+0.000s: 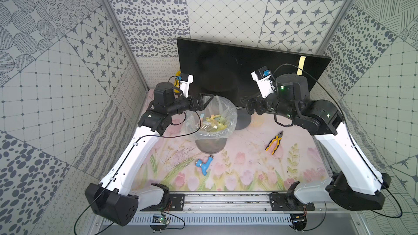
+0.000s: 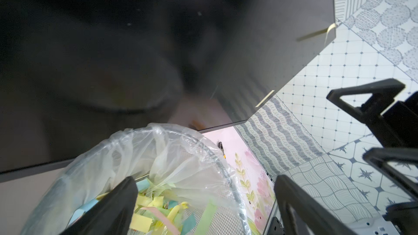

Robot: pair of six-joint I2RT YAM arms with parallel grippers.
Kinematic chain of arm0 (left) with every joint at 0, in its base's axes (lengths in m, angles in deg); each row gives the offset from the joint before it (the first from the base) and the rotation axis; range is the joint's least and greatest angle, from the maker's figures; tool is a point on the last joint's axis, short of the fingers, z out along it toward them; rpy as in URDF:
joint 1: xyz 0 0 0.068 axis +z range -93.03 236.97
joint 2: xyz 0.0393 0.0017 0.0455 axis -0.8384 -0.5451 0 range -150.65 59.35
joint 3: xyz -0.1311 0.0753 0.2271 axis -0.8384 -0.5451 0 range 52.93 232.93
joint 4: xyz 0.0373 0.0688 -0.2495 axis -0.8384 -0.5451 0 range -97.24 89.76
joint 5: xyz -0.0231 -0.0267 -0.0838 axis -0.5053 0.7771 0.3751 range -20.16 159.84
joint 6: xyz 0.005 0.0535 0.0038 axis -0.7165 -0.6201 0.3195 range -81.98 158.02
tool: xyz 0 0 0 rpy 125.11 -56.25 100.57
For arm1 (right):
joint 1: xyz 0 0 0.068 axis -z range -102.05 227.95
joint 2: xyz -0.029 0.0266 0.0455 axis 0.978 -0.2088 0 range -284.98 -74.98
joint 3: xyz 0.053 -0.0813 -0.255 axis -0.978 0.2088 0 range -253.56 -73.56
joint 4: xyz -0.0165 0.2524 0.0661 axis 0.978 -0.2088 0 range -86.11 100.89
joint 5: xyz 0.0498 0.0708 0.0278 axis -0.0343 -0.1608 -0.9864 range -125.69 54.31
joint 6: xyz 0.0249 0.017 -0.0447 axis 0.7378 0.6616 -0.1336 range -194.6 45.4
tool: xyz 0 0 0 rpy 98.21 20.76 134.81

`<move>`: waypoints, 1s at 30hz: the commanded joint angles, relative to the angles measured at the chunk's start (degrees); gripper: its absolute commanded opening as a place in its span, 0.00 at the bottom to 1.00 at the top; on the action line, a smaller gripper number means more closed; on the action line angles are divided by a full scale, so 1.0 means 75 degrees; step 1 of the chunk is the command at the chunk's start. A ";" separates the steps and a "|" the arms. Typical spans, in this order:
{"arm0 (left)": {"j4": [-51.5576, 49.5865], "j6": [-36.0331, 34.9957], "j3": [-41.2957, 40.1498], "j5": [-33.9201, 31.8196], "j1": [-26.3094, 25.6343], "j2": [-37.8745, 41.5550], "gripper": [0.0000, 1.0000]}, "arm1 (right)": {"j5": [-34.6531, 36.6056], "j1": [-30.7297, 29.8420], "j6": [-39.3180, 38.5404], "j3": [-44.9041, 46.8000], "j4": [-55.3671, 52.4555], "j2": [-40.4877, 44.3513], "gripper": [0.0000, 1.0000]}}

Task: Remove the sticky note from the monitor
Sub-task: Place the sticky note in the trash bin, then tear off the sticky note from the monitor.

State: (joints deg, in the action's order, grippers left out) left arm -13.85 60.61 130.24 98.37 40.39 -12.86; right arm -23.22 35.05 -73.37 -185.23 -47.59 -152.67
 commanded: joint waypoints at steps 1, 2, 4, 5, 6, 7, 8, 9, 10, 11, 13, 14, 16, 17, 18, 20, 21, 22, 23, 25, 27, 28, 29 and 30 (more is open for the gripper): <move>0.0730 -0.0990 0.0364 0.0217 -0.0555 -0.0282 0.99 | -0.0026 0.0315 0.0209 0.0171 0.0173 0.0325 0.97; 0.0732 -0.1016 0.0426 0.0205 -0.0615 -0.0354 0.99 | -0.0121 0.0448 0.0258 0.0180 0.0173 0.0438 0.97; 0.0735 -0.1020 0.0525 0.0215 -0.0735 -0.0515 0.99 | -0.0370 0.0814 0.0363 0.0218 0.0180 0.0654 0.97; 0.0742 -0.1027 0.0556 0.0215 -0.0793 -0.0595 0.99 | -0.0492 0.0980 0.0399 0.0254 0.0177 0.0778 0.97; 0.0748 -0.1047 0.0600 0.0206 -0.0849 -0.0683 0.99 | -0.0576 0.1148 0.0427 0.0287 0.0177 0.0923 0.97; 0.0768 -0.1079 0.0636 0.0187 -0.0907 -0.0751 0.99 | -0.0692 0.1392 0.0441 0.0330 0.0175 0.1048 0.97; 0.0763 -0.1115 0.0662 0.0146 -0.0958 -0.0824 0.99 | -0.0841 0.1611 0.0474 0.0376 0.0179 0.1160 0.97; 0.0766 -0.1134 0.0707 0.0104 -0.1004 -0.0878 0.99 | -0.1030 0.1881 0.0546 0.0404 0.0180 0.1268 0.97; 0.0776 -0.1147 0.0731 0.0074 -0.1049 -0.0964 0.99 | -0.1206 0.2135 0.0607 0.0426 0.0180 0.1387 0.97; 0.0784 -0.1148 0.0774 0.0052 -0.1083 -0.1026 0.99 | -0.1362 0.2383 0.0669 0.0464 0.0180 0.1496 0.97; 0.0817 -0.1149 0.0853 0.0017 -0.1147 -0.1183 0.99 | -0.1675 0.2828 0.0763 0.0488 0.0171 0.1673 0.97; 0.0818 -0.1146 0.0902 0.0016 -0.1164 -0.1250 1.00 | -0.1863 0.3058 0.0805 0.0498 0.0173 0.1742 0.97; 0.0821 -0.1137 0.0993 -0.0005 -0.1215 -0.1374 0.99 | -0.2378 0.3652 0.0950 0.0506 0.0177 0.1866 0.97; 0.0812 -0.1137 0.1034 -0.0007 -0.1238 -0.1433 0.99 | -0.2685 0.3987 0.1037 0.0518 0.0177 0.1904 0.97; 0.0822 -0.1135 0.1075 -0.0008 -0.1248 -0.1494 0.99 | -0.3055 0.4302 0.1132 0.0534 0.0168 0.1929 0.97; 0.0825 -0.1131 0.1143 -0.0031 -0.1289 -0.1580 0.99 | -0.3808 0.5034 0.1349 0.0587 0.0171 0.1966 0.97; 0.0822 -0.1135 0.1167 -0.0037 -0.1302 -0.1625 0.99 | -0.4173 0.5411 0.1453 0.0602 0.0169 0.1968 0.97; 0.0827 -0.1137 0.1195 -0.0060 -0.1309 -0.1667 0.99 | -0.4502 0.5782 0.1546 0.0628 0.0176 0.1959 0.97; 0.0821 -0.1137 0.1214 -0.0080 -0.1322 -0.1699 0.99 | -0.4818 0.6165 0.1634 0.0659 0.0187 0.1960 0.97; 0.0783 -0.1128 0.1242 -0.0195 -0.1329 -0.1753 0.99 | -0.5589 0.7082 0.1839 0.0764 0.0319 0.1933 0.96; 0.0726 -0.1120 0.1280 -0.0393 -0.1329 -0.1845 0.99 | -0.6800 0.8028 0.2386 0.1051 0.0885 0.1897 0.95; 0.0703 -0.1100 0.1300 -0.0450 -0.1330 -0.1876 0.99 | -0.7331 0.8381 0.2792 0.1308 0.1307 0.1898 0.94; 0.0679 -0.1075 0.1323 -0.0489 -0.1332 -0.1909 0.99 | -0.7791 0.8653 0.3186 0.1585 0.1901 0.1914 0.92; 0.0676 -0.1037 0.1339 -0.0509 -0.1329 -0.1944 0.99 | -0.8133 0.8881 0.3664 0.1908 0.2443 0.1936 0.91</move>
State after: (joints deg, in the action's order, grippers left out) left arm -10.81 53.85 139.16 96.60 30.73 -26.50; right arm -69.99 97.76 -55.42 -175.09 -40.36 -137.89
